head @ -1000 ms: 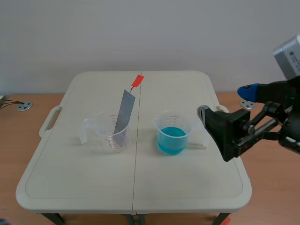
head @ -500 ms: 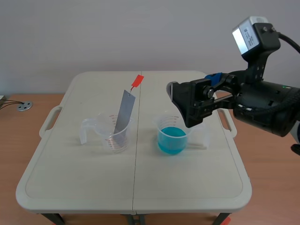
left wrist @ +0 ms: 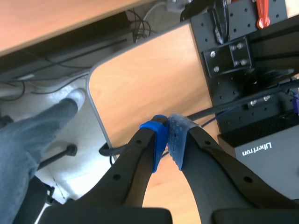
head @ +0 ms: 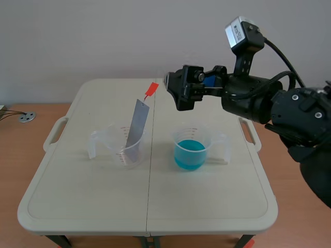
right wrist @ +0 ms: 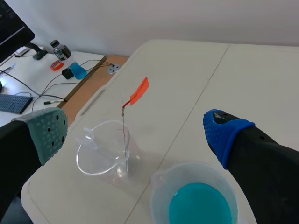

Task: Hold the metal plate by the orange handle, dip it into the blue solution, take it out and point at it, then put the plate back in the beaker on the left.
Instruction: 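Lift the metal plate out of the left beaker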

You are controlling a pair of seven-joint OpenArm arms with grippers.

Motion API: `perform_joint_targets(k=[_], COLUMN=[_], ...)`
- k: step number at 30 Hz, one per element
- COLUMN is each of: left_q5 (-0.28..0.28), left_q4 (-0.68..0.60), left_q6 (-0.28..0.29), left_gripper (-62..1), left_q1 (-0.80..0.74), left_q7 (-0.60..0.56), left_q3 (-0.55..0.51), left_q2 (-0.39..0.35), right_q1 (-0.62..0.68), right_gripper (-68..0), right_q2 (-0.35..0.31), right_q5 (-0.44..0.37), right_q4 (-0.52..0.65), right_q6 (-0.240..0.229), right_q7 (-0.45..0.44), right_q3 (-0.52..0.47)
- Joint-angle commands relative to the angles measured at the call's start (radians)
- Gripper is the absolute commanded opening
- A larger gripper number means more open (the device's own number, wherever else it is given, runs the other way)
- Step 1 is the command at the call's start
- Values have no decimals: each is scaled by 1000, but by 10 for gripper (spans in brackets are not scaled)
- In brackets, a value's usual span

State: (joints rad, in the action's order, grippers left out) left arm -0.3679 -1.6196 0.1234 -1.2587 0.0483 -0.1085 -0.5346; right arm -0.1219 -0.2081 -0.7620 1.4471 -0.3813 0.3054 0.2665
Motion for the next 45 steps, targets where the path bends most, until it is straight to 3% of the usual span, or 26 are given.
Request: perform_joint_targets(k=[1,18,32,36,40,45], left_q5=[-5,-6,-6,-6,-6,-6], left_q4=[6,51,51,51,51,51], left_q6=[2,6,6,6,6,6], left_gripper=[-588,-588,-588,-588,-588,-588], left_q1=[18,48,48,48,48,48], left_q7=[-13,-2,-2,-2,-2,-3], left_q3=[13,32,32,32,32,32], left_q2=[-1,0,0,0,0,0], right_q1=[-51,-339,-394,-394,-394,-394], right_gripper=[-84,-84,-88,-153,-170,-285], right_q2=[16,204,293,298,297,297], right_q5=[-23,-35,-51,-63,-77,-101], right_q4=[-27,-435,-562,-563,-563,-563], right_q6=[-4,-8,-8,-8,-7,-6], right_q7=[-10,37,87,93,102,118], right_q3=[6,51,55,55,55,55])
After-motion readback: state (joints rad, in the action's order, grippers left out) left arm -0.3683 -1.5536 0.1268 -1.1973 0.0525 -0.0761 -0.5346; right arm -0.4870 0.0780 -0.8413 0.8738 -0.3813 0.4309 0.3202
